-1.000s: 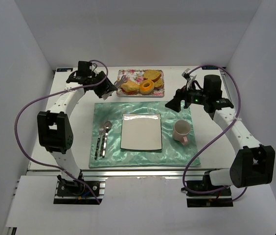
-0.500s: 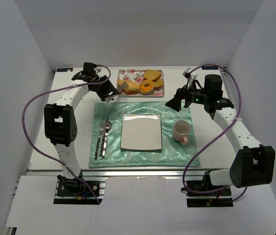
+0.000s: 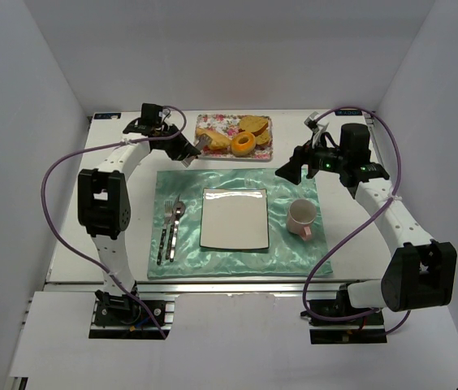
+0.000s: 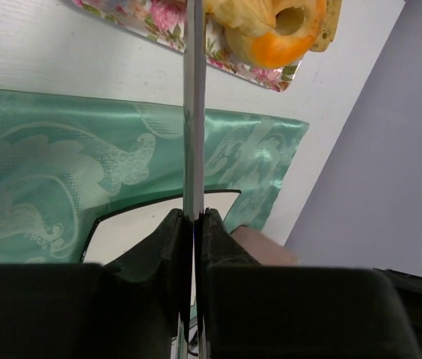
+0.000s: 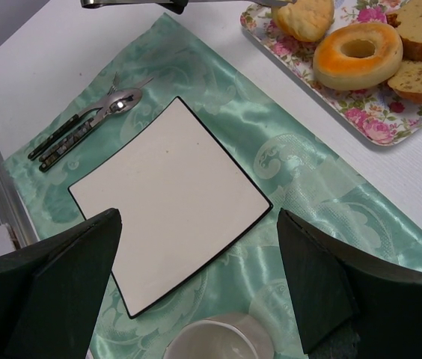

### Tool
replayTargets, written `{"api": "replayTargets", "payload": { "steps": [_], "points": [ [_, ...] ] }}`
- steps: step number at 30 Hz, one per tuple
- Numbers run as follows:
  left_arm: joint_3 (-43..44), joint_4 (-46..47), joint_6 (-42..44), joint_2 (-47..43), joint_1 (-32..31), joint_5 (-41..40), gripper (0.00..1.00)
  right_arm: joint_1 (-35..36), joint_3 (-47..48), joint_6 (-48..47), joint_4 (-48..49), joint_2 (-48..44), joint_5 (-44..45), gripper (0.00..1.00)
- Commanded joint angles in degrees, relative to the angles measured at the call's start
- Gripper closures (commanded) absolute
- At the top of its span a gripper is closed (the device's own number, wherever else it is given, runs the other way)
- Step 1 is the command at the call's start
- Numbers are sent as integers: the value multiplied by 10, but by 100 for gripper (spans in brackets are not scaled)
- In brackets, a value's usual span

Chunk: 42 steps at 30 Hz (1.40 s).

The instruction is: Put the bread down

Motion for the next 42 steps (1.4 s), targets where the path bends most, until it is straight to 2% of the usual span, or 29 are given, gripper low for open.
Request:
{"api": "replayTargets", "payload": {
  "steps": [1, 4, 10, 13, 23, 25, 33, 36, 42],
  "points": [
    [-26, 42, -5, -53, -2, 25, 87, -5, -5, 0, 12, -15, -12, 11],
    [-39, 64, 12, -92, -2, 45, 91, -4, -8, 0, 11, -14, -12, 11],
    [-71, 17, 54, -158, -2, 83, 92, -5, -4, 2, 11, -10, -18, 11],
    [-115, -1, 70, -206, -2, 107, 93, -5, -2, 2, 10, -9, -19, 11],
    [-250, -155, 175, -340, -2, 175, 92, -4, 2, 2, 4, -4, -22, 11],
    [-269, -189, 185, -350, -2, 173, 90, -5, 4, 3, 4, -2, -24, 11],
    [-321, -230, 185, -379, -8, 155, 77, -4, 4, 2, 0, -2, -25, 11],
    [-336, -232, 189, -371, -11, 149, 69, -5, 1, 2, 0, -5, -26, 11],
    [-314, -250, 197, -357, -19, 133, 45, -5, 2, -1, -1, -9, -23, 11]
  ]
}}
